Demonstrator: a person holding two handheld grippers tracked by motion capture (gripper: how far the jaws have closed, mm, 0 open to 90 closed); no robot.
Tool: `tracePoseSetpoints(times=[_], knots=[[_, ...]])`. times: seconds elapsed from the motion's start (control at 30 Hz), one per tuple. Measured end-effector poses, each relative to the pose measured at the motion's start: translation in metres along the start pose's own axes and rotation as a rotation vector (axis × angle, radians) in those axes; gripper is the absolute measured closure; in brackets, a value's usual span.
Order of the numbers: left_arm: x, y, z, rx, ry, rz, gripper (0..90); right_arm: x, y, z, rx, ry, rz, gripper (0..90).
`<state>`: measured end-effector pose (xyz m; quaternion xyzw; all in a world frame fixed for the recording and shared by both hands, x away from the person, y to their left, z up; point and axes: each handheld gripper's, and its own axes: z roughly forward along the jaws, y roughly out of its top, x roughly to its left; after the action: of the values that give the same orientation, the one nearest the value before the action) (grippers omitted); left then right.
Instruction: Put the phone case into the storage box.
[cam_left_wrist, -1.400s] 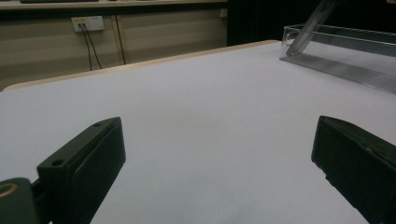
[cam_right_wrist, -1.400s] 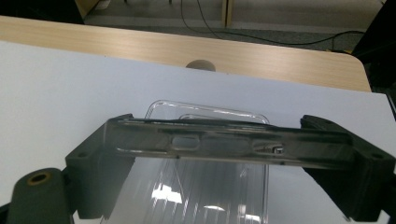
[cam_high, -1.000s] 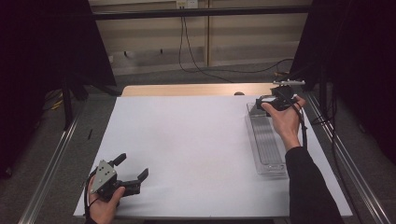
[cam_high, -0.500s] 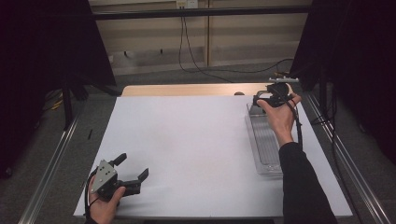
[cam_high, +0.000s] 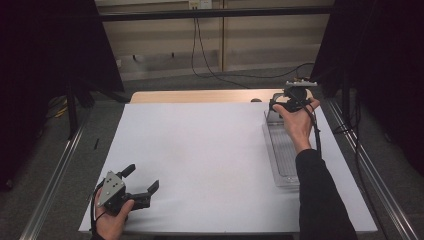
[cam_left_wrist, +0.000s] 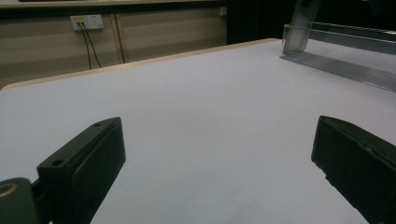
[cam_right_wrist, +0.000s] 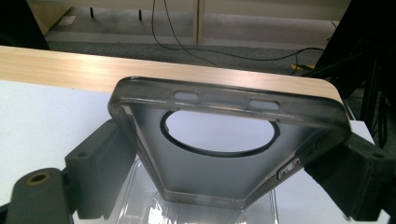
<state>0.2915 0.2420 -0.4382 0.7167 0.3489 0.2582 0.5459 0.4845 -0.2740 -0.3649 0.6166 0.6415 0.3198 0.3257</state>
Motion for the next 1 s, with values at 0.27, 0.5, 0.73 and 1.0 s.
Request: tracePoseSetpoints(times=[0.27,0.5,0.73,1.0], knots=[[-0.0005,-0.0003,0.0005,0.005,-0.001,0.004,2.9,0.0017,0.004,0.0062,-0.001,-0.005,-0.012,11.5],[-0.0018,-0.0006,0.0013,0.01,0.0,0.007,2.9,0.0006,0.0053,0.0086,-0.003,0.002,-0.019,11.1],[-0.0015,-0.0007,0.0014,0.009,0.0,0.003,2.9,-0.001,0.0054,0.0089,-0.012,0.014,-0.013,10.8],[-0.002,-0.0007,0.0014,0.009,-0.001,-0.001,2.9,-0.0021,0.0061,0.0083,-0.026,0.012,-0.015,9.0]])
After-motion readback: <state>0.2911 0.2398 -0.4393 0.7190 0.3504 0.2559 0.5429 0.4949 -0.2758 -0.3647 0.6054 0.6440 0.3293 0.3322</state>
